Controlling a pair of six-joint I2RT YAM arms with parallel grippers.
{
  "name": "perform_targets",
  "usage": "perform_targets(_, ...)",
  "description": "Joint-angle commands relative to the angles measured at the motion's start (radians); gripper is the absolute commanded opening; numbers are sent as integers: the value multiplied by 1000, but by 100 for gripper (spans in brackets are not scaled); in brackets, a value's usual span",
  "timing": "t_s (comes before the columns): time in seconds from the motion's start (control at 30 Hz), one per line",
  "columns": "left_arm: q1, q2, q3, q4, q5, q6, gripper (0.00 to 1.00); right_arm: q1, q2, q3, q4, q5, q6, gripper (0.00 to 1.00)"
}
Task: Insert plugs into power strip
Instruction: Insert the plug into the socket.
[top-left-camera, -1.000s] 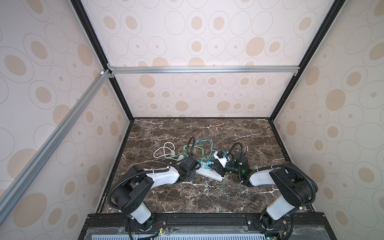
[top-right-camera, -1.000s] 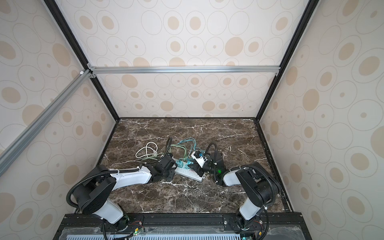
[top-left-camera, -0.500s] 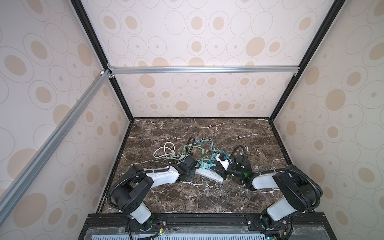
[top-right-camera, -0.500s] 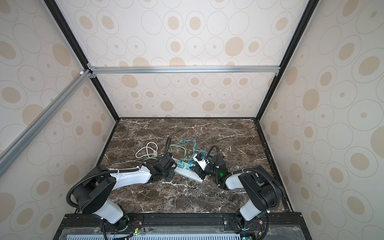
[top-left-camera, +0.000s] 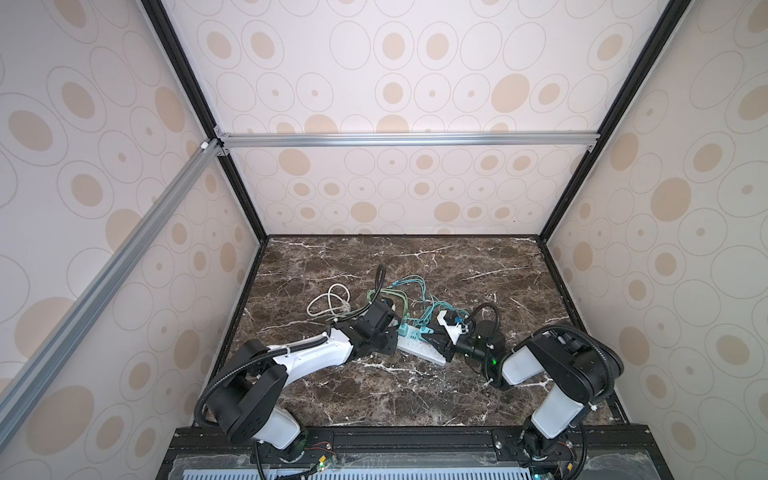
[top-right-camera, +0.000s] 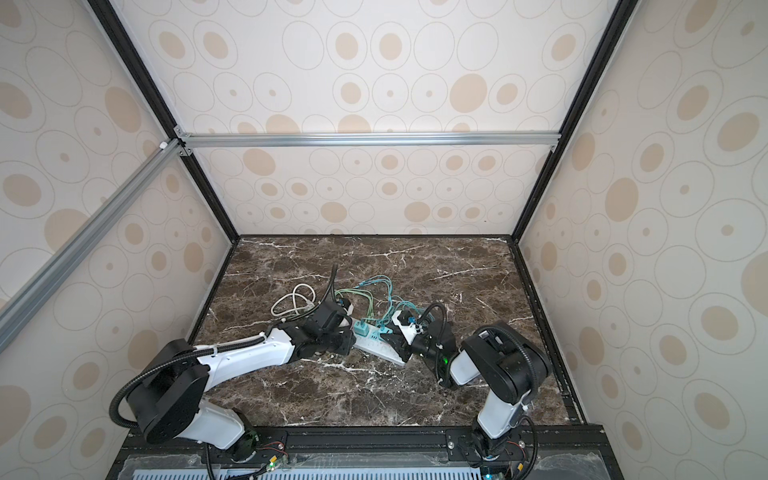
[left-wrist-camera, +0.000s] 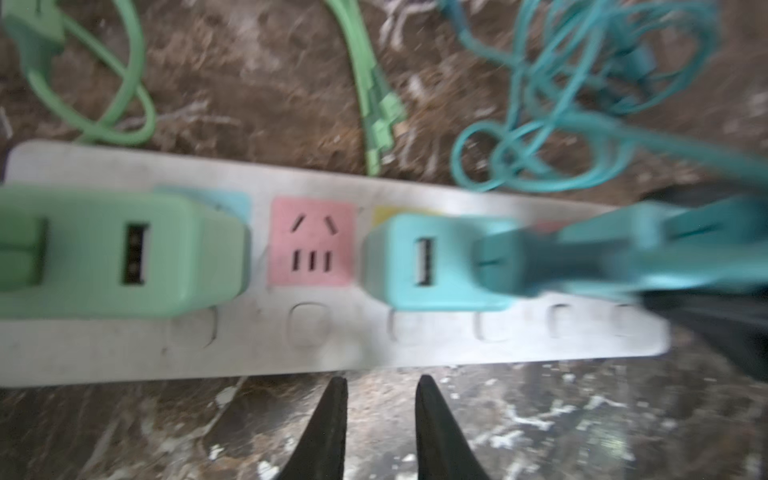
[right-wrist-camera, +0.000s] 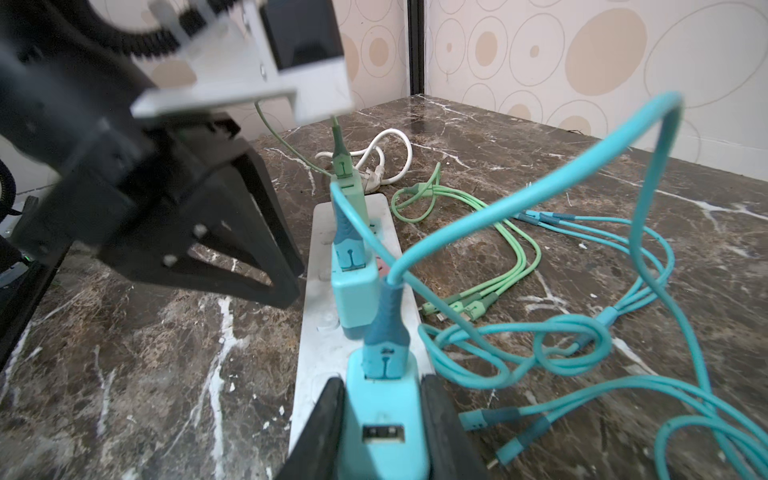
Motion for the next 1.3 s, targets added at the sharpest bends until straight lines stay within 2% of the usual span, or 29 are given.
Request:
perform_targets(0.0, 12, -57, 86, -42, 133, 22, 33, 20, 91, -77, 28, 64, 34, 0)
perform_targets(0.13, 59, -115, 152, -101, 163, 8, 38, 37, 119, -91, 67, 86, 42, 0)
perform_targets(0.3, 200, -178, 200, -184, 185, -4, 47, 54, 128, -97, 54, 118, 22, 0)
perform_targets(0.43, 290, -167, 214, -268, 170, 42, 49, 66, 169, -107, 76, 142, 14, 0)
perform_targets(0.57, 360, -164, 177, -266, 192, 58, 52, 95, 210, -115, 78, 183, -6, 0)
perform_targets(0.77, 484, -100, 143, -251, 262, 120, 56, 208, 300, -116, 78, 321, -70, 0)
perform_targets(1.03, 516, 92, 156, -226, 312, 185, 53, 241, 292, -144, 78, 418, -52, 0)
perform_targets(1.27, 517, 119, 163, -200, 318, 194, 49, 242, 288, -136, 79, 395, -48, 0)
